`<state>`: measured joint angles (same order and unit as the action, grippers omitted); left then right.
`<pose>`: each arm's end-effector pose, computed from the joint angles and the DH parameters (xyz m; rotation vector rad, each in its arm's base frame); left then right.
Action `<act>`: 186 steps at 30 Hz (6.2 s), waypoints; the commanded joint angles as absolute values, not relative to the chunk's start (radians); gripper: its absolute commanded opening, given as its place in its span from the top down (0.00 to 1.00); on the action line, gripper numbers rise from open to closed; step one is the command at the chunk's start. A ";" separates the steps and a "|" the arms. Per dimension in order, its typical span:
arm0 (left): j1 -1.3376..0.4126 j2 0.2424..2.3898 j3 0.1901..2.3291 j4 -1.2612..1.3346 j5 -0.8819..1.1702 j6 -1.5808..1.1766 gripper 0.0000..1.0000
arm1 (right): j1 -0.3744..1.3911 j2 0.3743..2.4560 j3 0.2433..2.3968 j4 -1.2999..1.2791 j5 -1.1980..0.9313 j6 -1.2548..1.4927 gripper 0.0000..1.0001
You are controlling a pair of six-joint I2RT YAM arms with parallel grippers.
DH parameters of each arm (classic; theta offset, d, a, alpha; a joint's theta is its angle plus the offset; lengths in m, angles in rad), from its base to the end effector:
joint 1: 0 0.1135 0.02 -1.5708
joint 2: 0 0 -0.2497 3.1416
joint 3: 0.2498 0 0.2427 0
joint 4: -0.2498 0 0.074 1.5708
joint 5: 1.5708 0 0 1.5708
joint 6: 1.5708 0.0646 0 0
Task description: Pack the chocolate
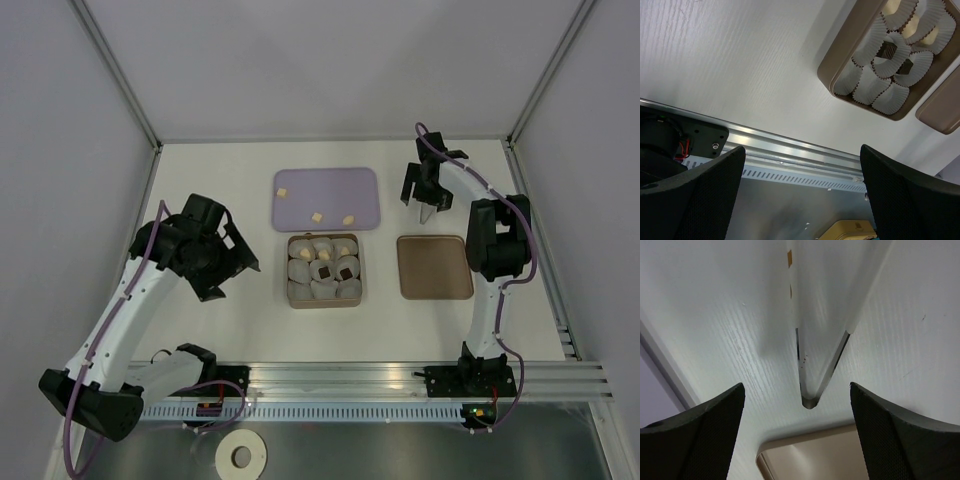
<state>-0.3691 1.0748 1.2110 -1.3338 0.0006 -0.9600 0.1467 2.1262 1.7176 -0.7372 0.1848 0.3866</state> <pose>0.1646 -0.0637 0.2954 -0.8237 2.7071 -0.3301 0.4449 0.0537 0.1620 0.3743 2.6573 -0.0873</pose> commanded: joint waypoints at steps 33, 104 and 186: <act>-0.382 1.129 1.177 -1.336 0.067 -0.908 0.01 | 0.147 1.763 1.595 -0.801 -0.035 0.347 0.61; -0.738 0.941 1.149 -1.417 -0.043 -1.074 0.09 | 0.850 1.905 1.961 -1.130 0.178 0.613 0.55; -0.738 0.790 1.132 -1.529 -0.066 -1.186 0.00 | 0.928 1.901 1.918 -0.810 0.423 0.580 0.78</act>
<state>-0.7357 0.8036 1.1191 -1.3376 -0.0528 -1.1389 0.8734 2.0850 1.9907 -0.8410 0.4316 0.5991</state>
